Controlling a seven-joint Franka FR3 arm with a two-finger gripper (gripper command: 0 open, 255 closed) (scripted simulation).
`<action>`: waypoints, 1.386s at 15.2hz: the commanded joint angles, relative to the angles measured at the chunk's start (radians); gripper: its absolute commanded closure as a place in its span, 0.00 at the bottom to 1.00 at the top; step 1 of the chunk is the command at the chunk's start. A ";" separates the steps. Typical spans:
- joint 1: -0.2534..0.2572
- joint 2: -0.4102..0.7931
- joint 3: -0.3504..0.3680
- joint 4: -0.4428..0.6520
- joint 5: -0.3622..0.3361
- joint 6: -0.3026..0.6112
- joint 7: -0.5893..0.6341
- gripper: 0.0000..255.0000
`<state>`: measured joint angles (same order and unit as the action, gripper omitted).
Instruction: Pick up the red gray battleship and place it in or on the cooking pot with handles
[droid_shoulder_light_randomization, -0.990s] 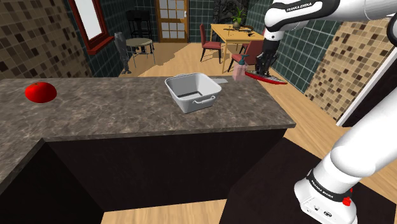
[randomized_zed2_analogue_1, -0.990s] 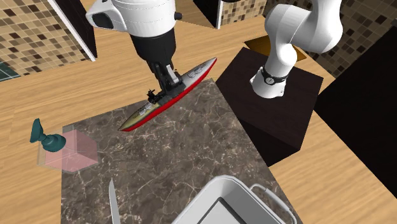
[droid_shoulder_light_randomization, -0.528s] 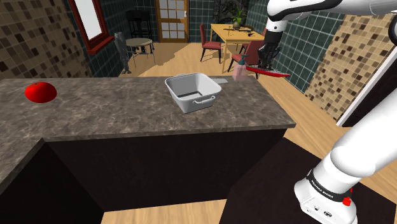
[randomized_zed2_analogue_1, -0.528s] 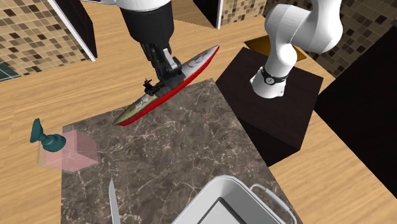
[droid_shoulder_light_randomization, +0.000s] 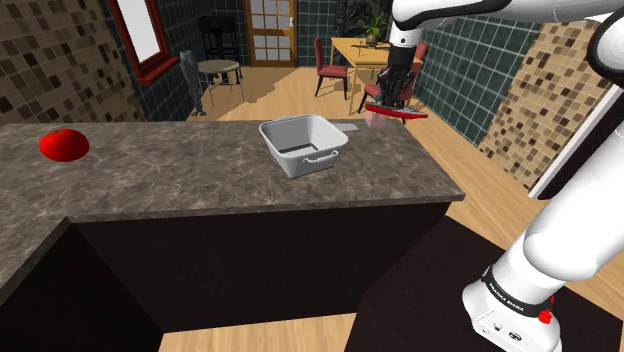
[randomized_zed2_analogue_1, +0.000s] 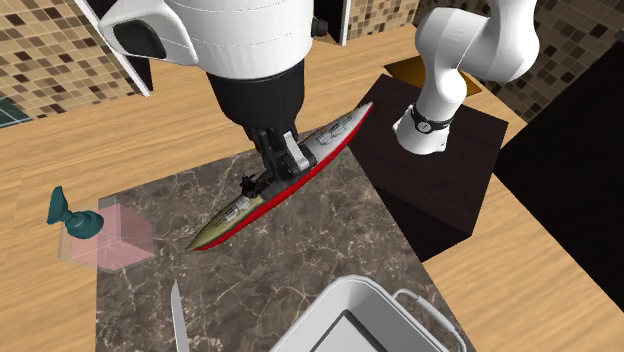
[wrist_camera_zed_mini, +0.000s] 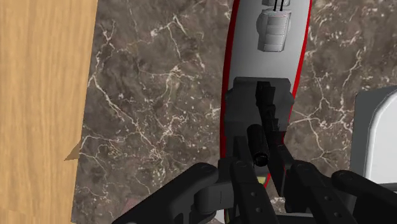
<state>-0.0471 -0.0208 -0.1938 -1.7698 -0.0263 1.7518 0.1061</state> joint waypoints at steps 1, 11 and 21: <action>0.019 0.035 0.020 0.044 0.007 -0.009 0.039 1.00; 0.118 0.253 0.104 0.334 0.025 -0.086 0.220 1.00; 0.215 0.667 0.154 0.978 0.029 -0.319 0.373 1.00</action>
<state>0.1562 0.5739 -0.0443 -0.9107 0.0022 1.4793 0.4615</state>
